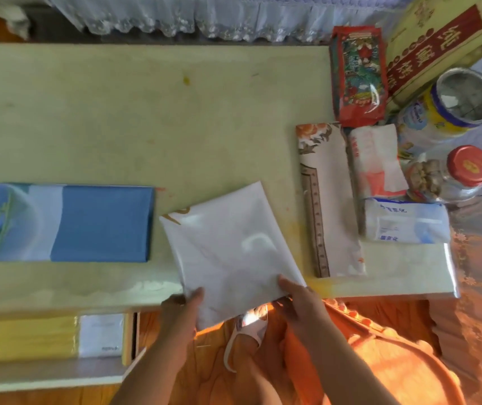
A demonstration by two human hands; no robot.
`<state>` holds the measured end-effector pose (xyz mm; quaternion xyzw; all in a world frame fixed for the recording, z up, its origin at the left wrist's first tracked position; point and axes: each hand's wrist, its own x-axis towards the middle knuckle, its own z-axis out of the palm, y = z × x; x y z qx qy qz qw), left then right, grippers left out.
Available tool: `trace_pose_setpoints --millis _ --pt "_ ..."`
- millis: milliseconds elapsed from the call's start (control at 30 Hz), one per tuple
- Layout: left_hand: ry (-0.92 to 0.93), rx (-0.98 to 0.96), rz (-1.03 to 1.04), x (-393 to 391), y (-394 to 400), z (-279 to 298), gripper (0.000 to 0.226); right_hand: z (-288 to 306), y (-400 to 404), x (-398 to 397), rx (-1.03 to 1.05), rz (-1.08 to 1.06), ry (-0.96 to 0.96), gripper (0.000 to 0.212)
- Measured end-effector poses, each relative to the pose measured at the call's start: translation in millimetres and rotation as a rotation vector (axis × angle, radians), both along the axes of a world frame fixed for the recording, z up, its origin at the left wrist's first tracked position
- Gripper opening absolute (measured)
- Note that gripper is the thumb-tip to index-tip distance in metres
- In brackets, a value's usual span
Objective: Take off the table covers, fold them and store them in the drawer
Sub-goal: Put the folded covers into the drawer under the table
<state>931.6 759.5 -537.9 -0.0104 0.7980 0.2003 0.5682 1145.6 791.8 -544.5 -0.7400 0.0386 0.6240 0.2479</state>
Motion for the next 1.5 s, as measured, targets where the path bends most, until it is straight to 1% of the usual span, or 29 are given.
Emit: trace_pose_setpoints --millis 33,67,100,133,167,200,233,267,300,367,400,467,500,567,667,767,833,867,933,1000,1067,1100,1167,1200,1267,1300,1333,1400,1500 --pt "-0.004 -0.042 -0.003 0.8 -3.9 -4.1 0.046 3.1 4.7 4.0 -0.050 0.250 -0.141 0.055" --pt "0.015 -0.108 -0.046 -0.2 -7.6 -10.3 0.054 8.5 9.4 8.5 -0.105 0.565 -0.330 0.062" --pt "0.087 -0.163 -0.172 -2.2 -7.9 -11.7 0.062 15.0 14.3 12.2 -0.113 0.856 -0.555 0.062" --pt "0.257 -0.190 -0.406 -3.9 -4.9 -9.4 0.063 19.5 19.9 13.5 -0.036 1.048 -0.770 0.061" --pt "0.520 -0.133 -0.654 -3.4 -1.8 -11.6 0.055 24.8 28.2 10.9 0.087 1.148 -0.898 0.061" --pt "0.780 0.021 -0.844 0.5 4.4 -9.2 0.044 26.2 38.8 7.0 0.182 1.189 -0.899 0.063" --pt "0.917 0.232 -0.981 6.6 12.6 -4.1 0.043 26.5 52.2 2.5 0.218 1.190 -0.822 0.065" --pt "0.960 0.422 -1.137 13.4 22.6 -0.2 0.057 18.3 63.3 -0.3 0.194 1.172 -0.718 0.068" --pt "0.966 0.542 -1.304 16.9 35.3 2.4 0.072 14.2 72.6 -4.6 0.148 1.194 -0.655 0.071" --pt "0.890 0.555 -1.552 10.0 61.5 -5.8 0.094 4.0 78.5 -9.2 0.136 1.217 -0.615 0.073" --pt "0.858 0.492 -1.636 2.2 73.5 -13.1 0.106 0.5 79.0 -8.7 0.168 1.185 -0.599 0.071" --pt "0.768 0.295 -1.760 -13.5 98.2 -19.4 0.134 -4.1 78.2 -6.3 0.226 1.106 -0.545 0.067" --pt "0.722 0.236 -1.792 -16.7 106.0 -21.2 0.143 -5.1 78.6 -6.0 0.234 1.085 -0.521 0.064" --pt "0.680 0.184 -1.829 -16.1 113.3 -26.3 0.149 -4.5 81.8 -8.7 0.242 1.082 -0.519 0.053" --pt "0.715 0.199 -1.854 -17.5 112.6 -29.6 0.151 10.9 77.2 -23.0 0.356 1.199 -0.579 0.035" --pt "0.769 0.236 -1.890 -24.7 114.7 -30.8 0.150 27.8 63.0 -39.8 0.537 1.276 -0.679 0.033" --pt "0.800 0.238 -1.907 -26.4 114.9 -31.8 0.150 32.2 55.3 -49.9 0.620 1.291 -0.698 0.039" --pt "0.807 0.235 -1.913 -26.4 114.4 -31.8 0.150 34.5 52.1 -53.4 0.620 1.284 -0.672 0.042" --pt "0.818 0.240 -1.917 -26.4 114.4 -31.8 0.150 40.6 48.2 -57.5 0.537 1.231 -0.580 0.049" --pt "0.803 0.276 -1.896 -28.7 113.9 -29.7 0.147 43.5 44.8 -54.6 0.424 1.245 -0.545 0.068" --pt "0.810 0.366 -1.863 -29.3 104.2 -23.6 0.135 43.3 41.1 -49.7 0.345 1.315 -0.598 0.091" --pt "0.823 0.442 -1.885 -28.4 93.4 -21.0 0.122 43.7 39.8 -49.2 0.325 1.329 -0.637 0.097" --pt "0.766 0.612 -2.061 -27.2 64.0 -23.5 0.094 42.4 34.0 -51.9 0.346 1.338 -0.701 0.101" --pt "0.672 0.656 -2.153 -28.8 52.5 -24.5 0.086 42.3 30.4 -54.4 0.367 1.337 -0.721 0.102" --pt "0.501 0.594 -2.237 -34.2 45.1 -26.2 0.082 41.6 26.9 -56.5 0.383 1.325 -0.712 0.102" --pt "0.468 0.551 -2.249 -34.9 46.1 -28.0 0.080 40.4 28.9 -55.9 0.375 1.315 -0.704 0.101" --pt "0.474 0.521 -2.261 -32.9 46.5 -27.9 0.078 40.3 32.8 -54.9 0.358 1.312 -0.688 0.101" --pt "0.559 0.481 -2.256 -24.9 41.5 -28.1 0.075 43.1 40.7 -53.3 0.323 1.288 -0.622 0.101" --pt "0.654 0.460 -2.238 -17.6 34.2 -27.4 0.080 49.5 45.1 -59.4 0.317 1.257 -0.535 0.103"
